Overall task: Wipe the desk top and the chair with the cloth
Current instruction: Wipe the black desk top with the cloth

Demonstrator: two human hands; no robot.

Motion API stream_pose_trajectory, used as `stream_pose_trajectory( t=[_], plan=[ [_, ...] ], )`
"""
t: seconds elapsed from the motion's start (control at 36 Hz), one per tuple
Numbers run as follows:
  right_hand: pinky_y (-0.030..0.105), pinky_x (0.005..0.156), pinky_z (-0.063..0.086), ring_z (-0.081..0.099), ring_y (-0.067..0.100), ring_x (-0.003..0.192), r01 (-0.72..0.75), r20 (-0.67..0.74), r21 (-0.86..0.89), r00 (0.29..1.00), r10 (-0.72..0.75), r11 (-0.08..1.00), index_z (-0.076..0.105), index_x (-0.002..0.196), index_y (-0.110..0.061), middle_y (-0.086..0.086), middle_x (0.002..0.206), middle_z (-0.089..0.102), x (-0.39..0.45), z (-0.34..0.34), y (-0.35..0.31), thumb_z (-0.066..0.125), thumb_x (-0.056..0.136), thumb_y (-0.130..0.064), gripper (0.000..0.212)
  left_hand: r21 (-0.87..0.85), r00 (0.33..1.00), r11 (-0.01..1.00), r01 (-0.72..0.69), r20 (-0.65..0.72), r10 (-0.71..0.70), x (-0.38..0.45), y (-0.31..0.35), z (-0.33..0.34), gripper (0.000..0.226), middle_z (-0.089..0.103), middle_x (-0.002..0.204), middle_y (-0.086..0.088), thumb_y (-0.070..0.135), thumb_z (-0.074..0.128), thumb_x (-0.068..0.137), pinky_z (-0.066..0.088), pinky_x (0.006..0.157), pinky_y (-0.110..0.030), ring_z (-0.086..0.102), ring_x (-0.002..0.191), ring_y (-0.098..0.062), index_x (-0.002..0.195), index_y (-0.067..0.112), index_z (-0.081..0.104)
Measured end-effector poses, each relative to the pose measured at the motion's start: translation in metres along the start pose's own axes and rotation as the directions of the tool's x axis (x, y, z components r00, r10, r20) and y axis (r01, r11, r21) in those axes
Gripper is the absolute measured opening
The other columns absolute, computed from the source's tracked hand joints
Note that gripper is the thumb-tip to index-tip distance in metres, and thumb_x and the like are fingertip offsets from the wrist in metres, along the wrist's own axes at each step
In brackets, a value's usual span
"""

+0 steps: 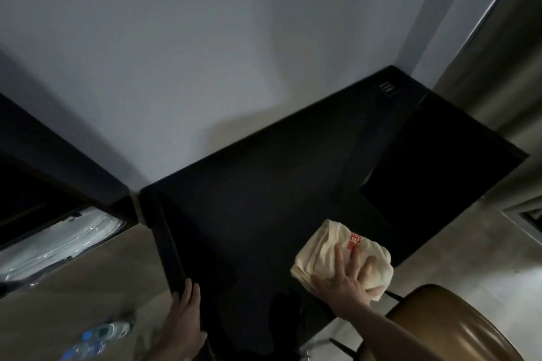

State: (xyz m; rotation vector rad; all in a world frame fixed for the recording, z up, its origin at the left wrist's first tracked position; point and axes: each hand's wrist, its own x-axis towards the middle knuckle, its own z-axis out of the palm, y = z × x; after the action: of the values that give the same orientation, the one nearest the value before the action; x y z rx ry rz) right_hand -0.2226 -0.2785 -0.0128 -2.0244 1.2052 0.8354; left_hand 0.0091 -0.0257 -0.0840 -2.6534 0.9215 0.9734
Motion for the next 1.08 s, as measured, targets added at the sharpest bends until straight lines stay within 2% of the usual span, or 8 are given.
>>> stream_pose_trajectory(
  t=[0.08, 0.19, 0.42, 0.56, 0.78, 0.92, 0.97, 1.08],
  plan=[
    [0.081, 0.111, 0.002, -0.047, 0.049, 0.136, -0.047, -0.052, 0.136, 0.997, 0.055, 0.990, -0.005, 0.146, -0.057, 0.006, 0.148, -0.052, 0.032, 0.012, 0.011, 0.039, 0.098, -0.070, 0.066, 0.058, 0.999, 0.998, -0.003, -0.039, 0.005, 0.004, 0.005, 0.001, 0.109, -0.014, 0.168, -0.015, 0.044, 0.067, 0.088, 0.013, 0.125, -0.031, 0.012, 0.155, -0.032, 0.160, 0.005, -0.004],
    [0.082, 0.109, -0.004, -0.044, 0.037, 0.143, -0.137, -0.140, 0.272, 0.974, 0.180, 0.953, -0.031, 0.150, -0.048, -0.003, 0.150, -0.054, 0.067, 0.033, 0.024, 0.041, 0.087, -0.083, 0.102, 0.087, 0.998, 0.996, -0.020, -0.050, 0.024, 0.002, 0.010, 0.000, 0.109, -0.015, 0.167, -0.017, 0.042, 0.068, 0.090, 0.009, 0.125, -0.031, 0.006, 0.156, -0.031, 0.159, 0.002, -0.006],
    [0.081, 0.109, -0.009, -0.044, 0.038, 0.143, -0.124, -0.171, 0.246, 0.971, 0.168, 0.961, -0.030, 0.153, -0.044, 0.002, 0.152, -0.053, 0.059, 0.045, 0.019, 0.033, 0.093, -0.078, 0.094, -0.141, 0.996, 0.987, -0.081, -0.042, 0.076, -0.013, -0.012, 0.006, 0.106, -0.022, 0.167, -0.001, 0.017, 0.066, 0.086, 0.025, 0.121, -0.024, 0.002, 0.157, -0.026, 0.161, 0.013, -0.009],
    [0.078, 0.114, -0.004, -0.050, 0.040, 0.136, -0.075, -0.160, 0.292, 0.979, 0.126, 0.953, -0.033, 0.152, -0.041, 0.005, 0.150, -0.055, 0.041, 0.081, -0.002, 0.035, 0.097, -0.072, 0.094, -0.331, 0.986, 0.930, -0.163, -0.076, 0.146, -0.031, -0.038, 0.016, 0.100, -0.017, 0.163, 0.017, 0.010, 0.062, 0.084, 0.040, 0.106, -0.022, 0.027, 0.152, -0.013, 0.163, 0.017, 0.001],
    [0.080, 0.111, -0.004, -0.037, 0.047, 0.145, -0.070, -0.107, 0.267, 0.989, 0.102, 0.961, -0.021, 0.157, -0.039, 0.008, 0.162, -0.039, -0.039, 0.169, -0.108, 0.032, 0.105, -0.056, 0.076, -0.399, 0.971, 0.889, -0.226, -0.168, 0.172, -0.071, -0.097, 0.045, 0.091, 0.007, 0.168, 0.007, -0.009, 0.047, 0.076, 0.010, 0.111, -0.006, 0.012, 0.155, -0.009, 0.160, 0.014, 0.021],
    [0.078, 0.108, -0.013, -0.029, 0.045, 0.149, -0.118, -0.023, 0.332, 0.991, 0.134, 0.936, -0.029, 0.156, -0.037, 0.013, 0.163, -0.036, -0.068, 0.231, -0.185, 0.035, 0.101, -0.061, 0.087, -0.341, 0.966, 0.908, -0.243, -0.170, 0.194, -0.090, -0.145, 0.052, 0.090, 0.008, 0.169, 0.003, 0.002, 0.043, 0.072, 0.016, 0.120, -0.019, 0.014, 0.155, -0.012, 0.159, 0.016, 0.025],
    [0.076, 0.106, -0.018, -0.027, 0.044, 0.150, -0.123, 0.006, 0.371, 0.992, 0.130, 0.920, -0.026, 0.156, -0.040, 0.010, 0.163, -0.036, -0.077, 0.245, -0.209, 0.036, 0.100, -0.063, 0.087, -0.328, 0.965, 0.912, -0.246, -0.171, 0.199, -0.097, -0.156, 0.050, 0.088, 0.007, 0.169, 0.004, -0.001, 0.045, 0.075, 0.012, 0.115, -0.013, 0.014, 0.155, -0.012, 0.159, 0.017, 0.025],
    [0.073, 0.115, -0.007, -0.025, 0.041, 0.152, -0.096, 0.044, 0.441, 0.995, 0.085, 0.892, -0.013, 0.160, -0.043, 0.006, 0.165, -0.033, -0.089, 0.245, -0.223, 0.040, 0.101, -0.051, 0.079, -0.305, 0.949, 0.908, -0.288, -0.221, 0.227, -0.104, -0.157, 0.048, 0.085, 0.007, 0.166, 0.011, -0.003, 0.047, 0.080, 0.013, 0.111, -0.010, 0.016, 0.154, -0.012, 0.159, 0.021, 0.026]
  ],
)
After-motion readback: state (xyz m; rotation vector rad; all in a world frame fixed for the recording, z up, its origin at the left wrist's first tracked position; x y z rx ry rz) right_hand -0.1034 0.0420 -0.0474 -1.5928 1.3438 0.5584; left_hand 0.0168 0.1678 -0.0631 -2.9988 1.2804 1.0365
